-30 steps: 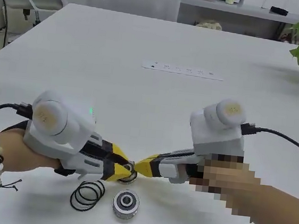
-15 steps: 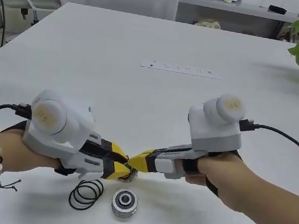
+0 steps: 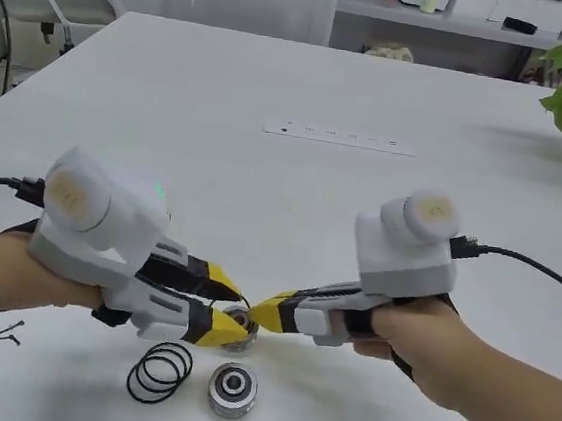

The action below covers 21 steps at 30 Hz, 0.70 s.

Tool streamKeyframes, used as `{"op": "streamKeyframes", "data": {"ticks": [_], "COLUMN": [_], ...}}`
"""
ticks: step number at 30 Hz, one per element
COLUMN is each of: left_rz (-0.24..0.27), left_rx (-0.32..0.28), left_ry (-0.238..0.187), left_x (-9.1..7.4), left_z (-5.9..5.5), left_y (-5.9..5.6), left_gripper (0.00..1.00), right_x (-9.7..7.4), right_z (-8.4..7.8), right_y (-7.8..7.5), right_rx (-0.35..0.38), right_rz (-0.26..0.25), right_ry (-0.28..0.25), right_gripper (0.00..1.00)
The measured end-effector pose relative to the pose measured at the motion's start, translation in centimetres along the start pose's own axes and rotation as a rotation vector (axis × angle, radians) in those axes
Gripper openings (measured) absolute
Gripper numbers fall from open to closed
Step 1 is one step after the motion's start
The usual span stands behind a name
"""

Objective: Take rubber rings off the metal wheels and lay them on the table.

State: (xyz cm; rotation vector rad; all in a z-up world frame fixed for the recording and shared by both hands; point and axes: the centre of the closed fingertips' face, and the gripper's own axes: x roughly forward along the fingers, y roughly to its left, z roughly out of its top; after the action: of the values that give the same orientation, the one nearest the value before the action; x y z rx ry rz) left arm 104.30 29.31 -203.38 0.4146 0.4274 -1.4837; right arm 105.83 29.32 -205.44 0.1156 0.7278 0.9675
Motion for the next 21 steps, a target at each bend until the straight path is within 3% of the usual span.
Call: {"op": "streamKeyframes", "data": {"ticks": [7,11,17,21], "left_rz": [0.012,0.017,0.056,0.1], "left_rx": [0.03,0.055,0.091,0.112], "left_ry": [-0.033,-0.038,-0.049,-0.036], "left_x": [-1.7,-2.9,-5.3,-6.7], "left_z": [1.8,2.3,2.5,2.0], "left_y": [0.0,-0.2,-0.4,-0.4], "left_gripper": [0.35,0.45,0.5,0.64], "right_x": [0.0,0.0,0.3,0.6], "right_z": [0.3,0.6,0.9,0.9], "right_y": [0.3,0.6,1.4,2.0], "right_rx": [-0.002,0.001,0.002,0.001], "right_rz": [0.006,0.015,0.037,0.053], "right_ry": [-0.008,-0.019,-0.025,-0.018], "right_gripper": [0.0,0.0,0.0,0.0]}}
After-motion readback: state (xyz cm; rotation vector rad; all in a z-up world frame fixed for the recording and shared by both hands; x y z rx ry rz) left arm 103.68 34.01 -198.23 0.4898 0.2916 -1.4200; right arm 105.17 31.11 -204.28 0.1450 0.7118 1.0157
